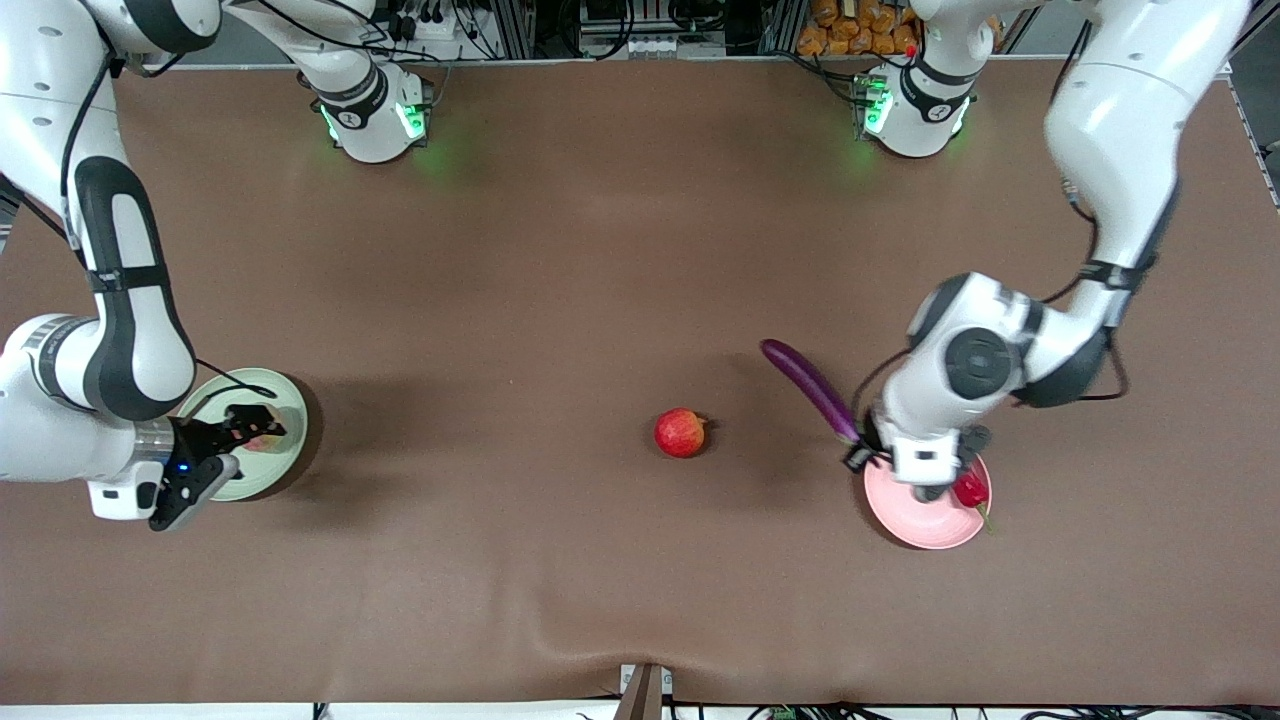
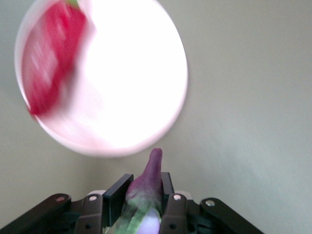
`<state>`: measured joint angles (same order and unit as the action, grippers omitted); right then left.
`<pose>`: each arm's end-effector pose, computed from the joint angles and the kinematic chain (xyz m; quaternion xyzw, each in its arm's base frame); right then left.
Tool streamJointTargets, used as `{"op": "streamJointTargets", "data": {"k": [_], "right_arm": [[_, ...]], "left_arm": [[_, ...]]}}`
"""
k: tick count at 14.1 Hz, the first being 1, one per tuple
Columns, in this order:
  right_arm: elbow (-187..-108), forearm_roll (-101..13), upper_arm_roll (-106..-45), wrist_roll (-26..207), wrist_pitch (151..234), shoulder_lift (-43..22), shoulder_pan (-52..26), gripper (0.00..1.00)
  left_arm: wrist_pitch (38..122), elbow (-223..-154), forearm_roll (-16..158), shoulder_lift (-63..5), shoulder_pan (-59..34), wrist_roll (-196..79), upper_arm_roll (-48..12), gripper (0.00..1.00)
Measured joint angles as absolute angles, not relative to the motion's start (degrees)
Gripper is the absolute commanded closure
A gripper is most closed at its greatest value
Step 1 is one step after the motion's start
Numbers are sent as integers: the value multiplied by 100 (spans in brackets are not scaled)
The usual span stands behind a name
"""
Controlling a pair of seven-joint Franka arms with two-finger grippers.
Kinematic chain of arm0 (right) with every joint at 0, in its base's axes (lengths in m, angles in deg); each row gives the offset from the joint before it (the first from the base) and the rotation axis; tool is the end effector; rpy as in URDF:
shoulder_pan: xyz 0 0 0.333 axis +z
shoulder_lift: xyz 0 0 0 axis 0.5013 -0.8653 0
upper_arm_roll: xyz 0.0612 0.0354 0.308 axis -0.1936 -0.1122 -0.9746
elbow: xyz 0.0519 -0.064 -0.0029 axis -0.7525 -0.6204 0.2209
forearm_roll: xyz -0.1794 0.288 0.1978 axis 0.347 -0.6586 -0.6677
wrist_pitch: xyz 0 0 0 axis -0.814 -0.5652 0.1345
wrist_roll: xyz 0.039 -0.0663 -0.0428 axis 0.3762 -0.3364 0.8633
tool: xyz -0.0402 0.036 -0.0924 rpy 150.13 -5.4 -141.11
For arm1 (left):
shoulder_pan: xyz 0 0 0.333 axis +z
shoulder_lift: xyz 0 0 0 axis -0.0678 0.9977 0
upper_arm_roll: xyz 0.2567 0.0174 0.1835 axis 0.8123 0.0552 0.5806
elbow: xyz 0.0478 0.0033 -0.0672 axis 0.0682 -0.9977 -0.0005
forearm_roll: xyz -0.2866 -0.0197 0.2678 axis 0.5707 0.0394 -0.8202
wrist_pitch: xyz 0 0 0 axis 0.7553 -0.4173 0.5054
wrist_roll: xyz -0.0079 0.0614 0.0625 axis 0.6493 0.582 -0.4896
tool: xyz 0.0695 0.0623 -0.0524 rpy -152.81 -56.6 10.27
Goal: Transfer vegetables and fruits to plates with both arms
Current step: 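Place the peach on the green plate while the left gripper carries the eggplant, then release the eggplant on the pink plate while the right gripper reaches the apple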
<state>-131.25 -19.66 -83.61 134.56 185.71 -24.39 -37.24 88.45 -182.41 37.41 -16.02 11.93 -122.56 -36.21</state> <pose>0.6974 -0.0429 0.2965 -0.9313 -0.3317 0.0322 0.1472 0.6695 -0.1675 0.2903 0.9323 0.3607 0.0097 0.0251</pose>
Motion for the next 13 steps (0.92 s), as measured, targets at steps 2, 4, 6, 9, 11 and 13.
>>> {"op": "streamJointTargets", "data": {"k": [2, 4, 6, 9, 11, 13], "right_arm": [[-12965, -2047, -8402, 12510, 18433, -2423, -3409, 0], [-12884, -2060, -8430, 11460, 18420, -2422, -3036, 0], [-12795, -2062, -8439, 10255, 18441, -2422, -2577, 0], [-12734, -2064, -8445, 8583, 18953, -2428, -1897, 0], [-12735, -2064, -8446, 7686, 19498, -2492, -1433, 0], [-12738, -2064, -8445, 7029, 20064, -2654, -978, 0]], "left_arm": [[8851, -18111, 4071, -1574, 1732, -11276, -3625, 100], [8852, -17813, 4318, -1424, 2069, -10542, -3590, 100], [8860, -17459, 4462, -1113, 2182, -10212, -3556, 100], [9203, -17048, 4636, -542, 2126, -10167, -3497, 100], [9524, -16860, 4638, -271, 2003, -10101, -3357, 100], [9611, -16651, 4644, -91, 1902, -10044, -3252, 100]]}}
